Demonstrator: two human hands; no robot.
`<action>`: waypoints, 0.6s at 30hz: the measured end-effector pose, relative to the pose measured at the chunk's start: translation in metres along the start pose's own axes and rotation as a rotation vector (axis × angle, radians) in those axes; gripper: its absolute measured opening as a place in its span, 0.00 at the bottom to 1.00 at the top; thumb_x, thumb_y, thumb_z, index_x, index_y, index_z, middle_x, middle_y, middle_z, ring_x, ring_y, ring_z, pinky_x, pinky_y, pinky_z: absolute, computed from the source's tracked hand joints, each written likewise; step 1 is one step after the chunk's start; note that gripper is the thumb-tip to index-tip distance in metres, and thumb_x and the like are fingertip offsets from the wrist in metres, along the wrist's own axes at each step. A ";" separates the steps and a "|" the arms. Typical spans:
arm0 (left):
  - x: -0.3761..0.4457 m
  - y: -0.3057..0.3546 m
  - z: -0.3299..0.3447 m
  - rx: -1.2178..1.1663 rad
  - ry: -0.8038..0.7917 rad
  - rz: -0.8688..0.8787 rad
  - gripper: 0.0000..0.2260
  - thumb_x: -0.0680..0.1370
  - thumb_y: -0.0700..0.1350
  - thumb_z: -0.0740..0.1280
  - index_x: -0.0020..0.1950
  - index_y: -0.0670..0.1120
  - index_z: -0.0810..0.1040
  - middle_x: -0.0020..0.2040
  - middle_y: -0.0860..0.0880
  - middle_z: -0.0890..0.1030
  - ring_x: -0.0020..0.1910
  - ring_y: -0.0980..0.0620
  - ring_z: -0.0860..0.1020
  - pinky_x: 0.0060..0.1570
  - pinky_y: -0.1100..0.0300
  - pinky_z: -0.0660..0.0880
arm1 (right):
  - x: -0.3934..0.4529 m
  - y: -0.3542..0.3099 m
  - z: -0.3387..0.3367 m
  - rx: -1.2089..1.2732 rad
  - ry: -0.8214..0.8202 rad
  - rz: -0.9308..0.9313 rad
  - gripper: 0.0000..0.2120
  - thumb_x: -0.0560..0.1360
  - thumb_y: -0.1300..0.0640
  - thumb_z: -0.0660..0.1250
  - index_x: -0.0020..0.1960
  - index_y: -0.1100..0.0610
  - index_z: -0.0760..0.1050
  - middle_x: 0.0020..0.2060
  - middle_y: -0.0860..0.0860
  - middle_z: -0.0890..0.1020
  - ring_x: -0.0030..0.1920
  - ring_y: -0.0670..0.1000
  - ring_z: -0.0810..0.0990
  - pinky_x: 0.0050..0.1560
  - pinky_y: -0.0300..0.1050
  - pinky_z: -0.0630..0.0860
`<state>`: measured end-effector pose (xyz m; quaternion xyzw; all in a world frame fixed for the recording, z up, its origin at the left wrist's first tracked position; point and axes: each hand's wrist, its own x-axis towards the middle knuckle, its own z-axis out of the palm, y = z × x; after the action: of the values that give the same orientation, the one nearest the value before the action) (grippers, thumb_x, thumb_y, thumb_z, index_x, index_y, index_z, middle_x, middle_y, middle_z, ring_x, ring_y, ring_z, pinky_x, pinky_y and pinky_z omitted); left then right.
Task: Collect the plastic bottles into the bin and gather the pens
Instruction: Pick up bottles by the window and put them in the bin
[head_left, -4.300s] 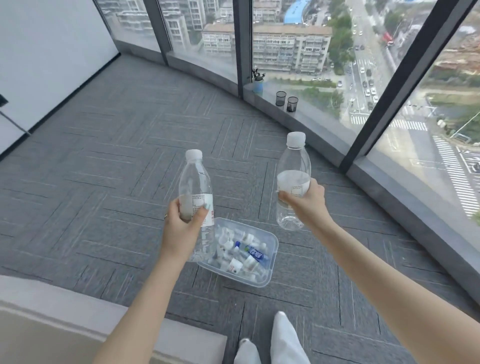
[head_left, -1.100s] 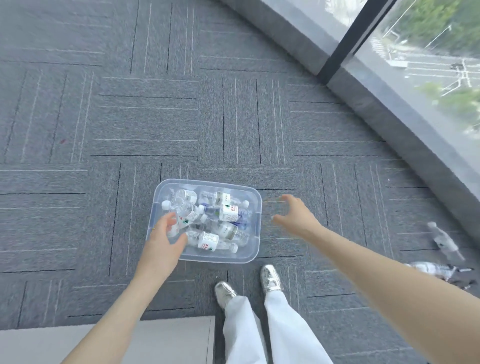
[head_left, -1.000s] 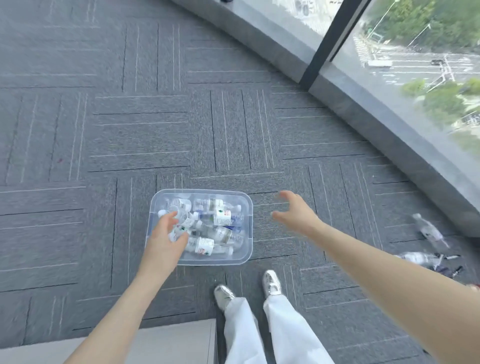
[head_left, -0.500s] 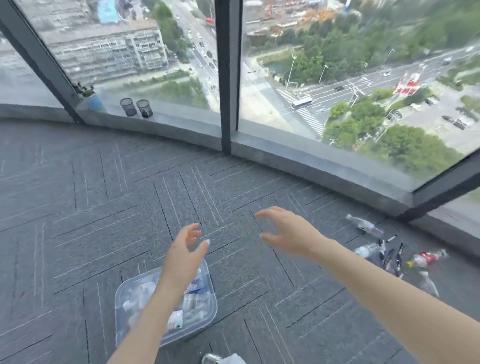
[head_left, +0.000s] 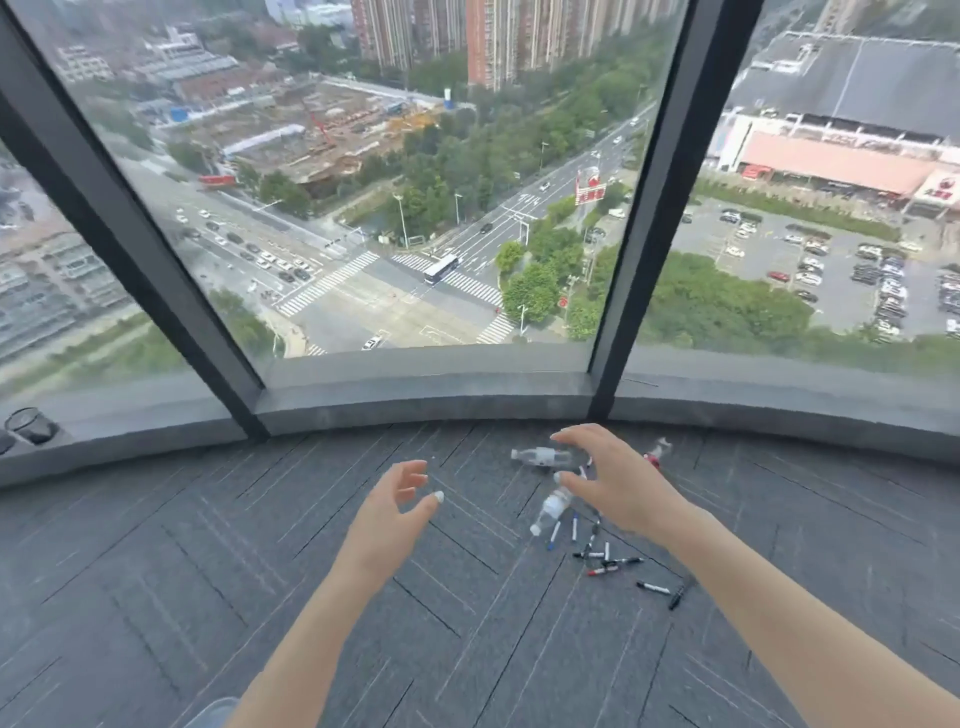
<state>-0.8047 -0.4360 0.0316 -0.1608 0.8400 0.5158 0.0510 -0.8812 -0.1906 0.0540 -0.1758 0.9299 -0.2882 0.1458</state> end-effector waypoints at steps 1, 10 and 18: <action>0.006 0.013 0.013 0.015 -0.027 0.019 0.15 0.77 0.50 0.65 0.62 0.58 0.68 0.59 0.58 0.75 0.61 0.56 0.72 0.50 0.61 0.70 | -0.005 0.014 -0.013 0.017 0.022 0.028 0.20 0.77 0.53 0.63 0.68 0.50 0.67 0.66 0.43 0.69 0.64 0.45 0.70 0.59 0.38 0.66; 0.066 0.095 0.118 0.155 -0.242 0.141 0.15 0.76 0.49 0.66 0.62 0.56 0.70 0.57 0.57 0.76 0.59 0.55 0.74 0.56 0.57 0.70 | -0.048 0.122 -0.080 0.128 0.197 0.277 0.19 0.77 0.52 0.63 0.67 0.49 0.68 0.66 0.43 0.70 0.63 0.46 0.72 0.61 0.40 0.67; 0.129 0.124 0.194 0.160 -0.408 0.175 0.13 0.77 0.46 0.66 0.60 0.55 0.69 0.55 0.54 0.76 0.57 0.55 0.74 0.52 0.60 0.70 | -0.037 0.186 -0.109 0.164 0.265 0.443 0.19 0.77 0.52 0.63 0.68 0.50 0.68 0.67 0.45 0.69 0.66 0.46 0.69 0.63 0.40 0.64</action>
<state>-0.9822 -0.2416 0.0146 0.0250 0.8612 0.4719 0.1872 -0.9337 0.0210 0.0369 0.0833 0.9303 -0.3440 0.0962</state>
